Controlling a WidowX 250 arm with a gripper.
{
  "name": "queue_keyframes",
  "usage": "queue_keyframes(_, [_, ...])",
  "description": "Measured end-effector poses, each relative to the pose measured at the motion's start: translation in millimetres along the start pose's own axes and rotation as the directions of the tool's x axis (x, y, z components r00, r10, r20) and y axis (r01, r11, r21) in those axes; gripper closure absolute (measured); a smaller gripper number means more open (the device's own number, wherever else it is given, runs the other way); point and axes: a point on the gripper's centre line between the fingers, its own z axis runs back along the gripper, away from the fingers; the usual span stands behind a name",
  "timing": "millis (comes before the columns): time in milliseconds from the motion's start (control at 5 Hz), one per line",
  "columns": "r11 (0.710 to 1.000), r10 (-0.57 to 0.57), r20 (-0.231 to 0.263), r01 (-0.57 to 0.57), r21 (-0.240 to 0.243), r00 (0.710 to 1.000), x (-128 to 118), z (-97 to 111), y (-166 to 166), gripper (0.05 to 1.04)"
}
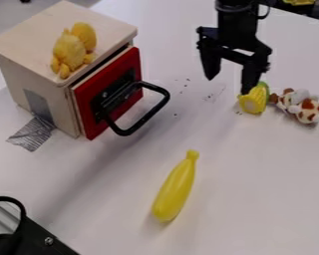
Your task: Move the corn to the middle bottom of the table
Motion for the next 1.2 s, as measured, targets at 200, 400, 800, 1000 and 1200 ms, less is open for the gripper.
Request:
queue_keyframes(200, [1.0, 0.008, 0.024, -0.008, 0.008, 1.0, 31.2, -21.3, -9.5, 0.083])
queue_keyframes(400, [1.0, 0.026, 0.015, -0.026, 0.001, 1.0, 44.4, -40.1, -11.8, 0.083])
queue_keyframes(800, [0.999, 0.03, -0.029, -0.03, 0.021, 0.999, 41.3, -61.5, -7.2, 0.333])
queue_keyframes(1000, [1.0, 0.022, -0.053, -0.021, 0.02, 0.998, 33.5, -58.4, -6.4, 0.339])
queue_keyframes(1200, [1.0, 0.017, 0.032, -0.018, 0.022, 0.999, 23.7, -16.0, -5.5, 0.339])
